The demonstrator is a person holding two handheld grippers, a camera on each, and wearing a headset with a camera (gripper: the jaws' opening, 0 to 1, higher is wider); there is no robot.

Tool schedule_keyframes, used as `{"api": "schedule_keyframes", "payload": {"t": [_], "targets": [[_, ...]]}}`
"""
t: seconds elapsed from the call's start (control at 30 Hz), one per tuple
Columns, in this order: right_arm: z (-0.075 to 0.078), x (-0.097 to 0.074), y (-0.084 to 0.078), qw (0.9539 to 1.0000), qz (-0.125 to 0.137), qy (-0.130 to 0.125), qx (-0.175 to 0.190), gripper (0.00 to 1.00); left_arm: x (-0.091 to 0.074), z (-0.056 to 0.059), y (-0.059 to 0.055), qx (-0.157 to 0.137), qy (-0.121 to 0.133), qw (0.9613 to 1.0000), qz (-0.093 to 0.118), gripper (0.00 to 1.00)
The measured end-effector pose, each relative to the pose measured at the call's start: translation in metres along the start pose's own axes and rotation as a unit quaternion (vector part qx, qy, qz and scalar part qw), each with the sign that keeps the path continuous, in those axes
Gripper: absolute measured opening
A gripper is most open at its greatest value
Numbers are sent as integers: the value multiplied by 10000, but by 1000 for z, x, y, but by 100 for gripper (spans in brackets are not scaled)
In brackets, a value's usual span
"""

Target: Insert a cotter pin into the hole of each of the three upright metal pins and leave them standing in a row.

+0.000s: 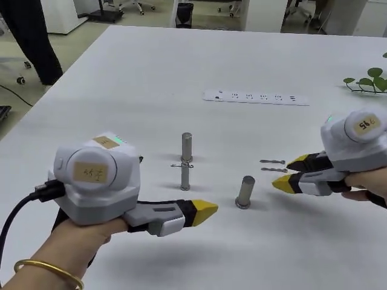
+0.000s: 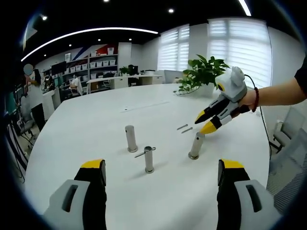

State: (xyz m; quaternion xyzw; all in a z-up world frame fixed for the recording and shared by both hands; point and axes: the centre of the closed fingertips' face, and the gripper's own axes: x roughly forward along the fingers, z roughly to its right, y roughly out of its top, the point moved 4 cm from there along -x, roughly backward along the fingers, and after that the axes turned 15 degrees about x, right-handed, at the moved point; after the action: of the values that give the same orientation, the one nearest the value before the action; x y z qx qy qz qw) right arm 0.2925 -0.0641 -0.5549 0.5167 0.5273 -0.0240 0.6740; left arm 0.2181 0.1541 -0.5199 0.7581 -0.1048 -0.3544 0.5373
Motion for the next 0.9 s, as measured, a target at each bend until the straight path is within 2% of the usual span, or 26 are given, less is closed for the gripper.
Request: {"api": "schedule_keyframes", "payload": {"t": [0.17, 0.57, 0.9], "targets": [[9, 6, 1, 9994, -244, -35, -234, 25, 1, -1, 0, -31, -3, 10000, 9, 96], [23, 17, 9, 9968, -684, 66, -404, 18, -1, 1, 2, -4, -56, 10000, 38, 94], [30, 26, 11, 9910, -1117, 171, -723, 12, 0, 1, 2, 30, -78, 10000, 17, 94]]}}
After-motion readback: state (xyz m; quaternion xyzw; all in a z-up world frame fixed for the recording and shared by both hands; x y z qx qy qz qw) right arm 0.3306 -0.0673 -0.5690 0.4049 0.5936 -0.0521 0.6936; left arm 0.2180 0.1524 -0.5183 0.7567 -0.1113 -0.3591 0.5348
